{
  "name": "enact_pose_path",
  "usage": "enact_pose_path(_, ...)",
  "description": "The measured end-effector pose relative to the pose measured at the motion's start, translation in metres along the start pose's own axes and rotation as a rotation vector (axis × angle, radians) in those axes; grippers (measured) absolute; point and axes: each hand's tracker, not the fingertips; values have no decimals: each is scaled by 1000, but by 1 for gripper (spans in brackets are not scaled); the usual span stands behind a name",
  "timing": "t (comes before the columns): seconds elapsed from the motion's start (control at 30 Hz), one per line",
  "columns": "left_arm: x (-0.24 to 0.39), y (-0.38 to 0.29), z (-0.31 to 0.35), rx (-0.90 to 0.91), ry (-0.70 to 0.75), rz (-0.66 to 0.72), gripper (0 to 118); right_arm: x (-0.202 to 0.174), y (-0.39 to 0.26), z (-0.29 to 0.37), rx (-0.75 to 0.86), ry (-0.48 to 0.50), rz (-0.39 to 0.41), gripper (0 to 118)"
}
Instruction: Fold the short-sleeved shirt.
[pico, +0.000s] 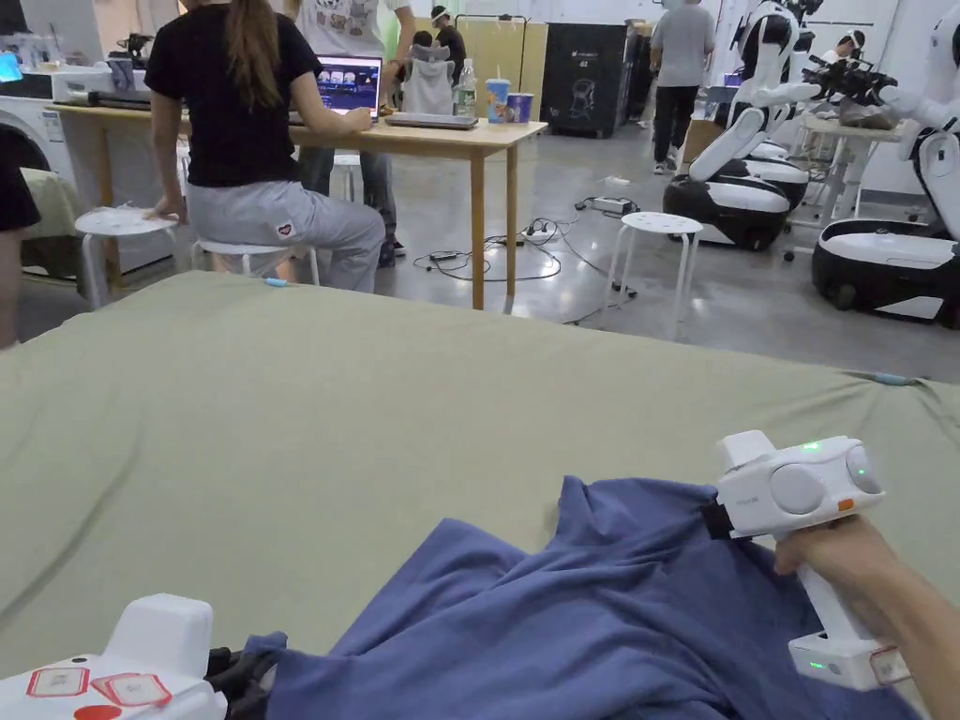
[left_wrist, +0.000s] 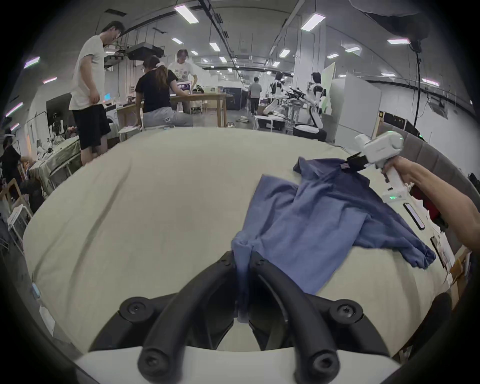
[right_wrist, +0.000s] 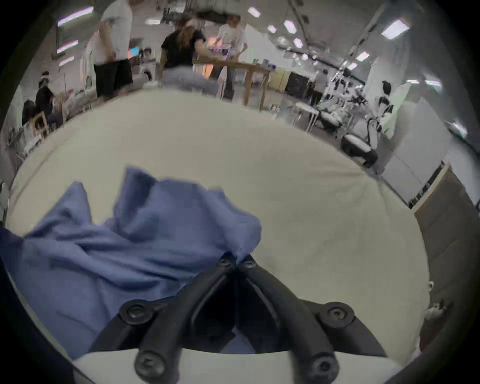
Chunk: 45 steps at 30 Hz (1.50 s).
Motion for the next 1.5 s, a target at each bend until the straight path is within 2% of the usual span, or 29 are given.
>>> enact_pose_path(0.13, 9, 57, -5, 99, 15, -29, 6, 1, 21, 80, 110, -95, 23, 1)
enact_pose_path(0.33, 44, 171, -15, 198, 6, -79, 6, 28, 53, 175, 256, -254, 67, 1)
enact_pose_path(0.67, 106, 340, -6, 330, -6, -126, 6, 93, 127, 308, 490, -455, -73, 1)
enact_pose_path(0.83, 116, 400, 11, 422, 21, -147, 6, 120, 160, 353, 563, -524, -110, 1)
enact_pose_path(0.93, 112, 431, 8, 426, 37, -125, 6, 138, 177, 368, 576, -566, -146, 1)
enact_pose_path(1.03, 105, 456, 2, 440, 64, -75, 6, 155, 188, 375, 587, -581, -235, 1)
enact_pose_path(1.1, 102, 465, -1, 447, 68, -71, 6, 165, 194, 377, 600, -572, -265, 1)
enact_pose_path(1.33, 104, 485, -10, 478, 109, -44, 6, 173, 208, 378, 628, -601, -298, 1)
enact_pose_path(1.5, 105, 481, -13, 509, 95, -37, 6, 175, 204, 368, 624, -606, -280, 1)
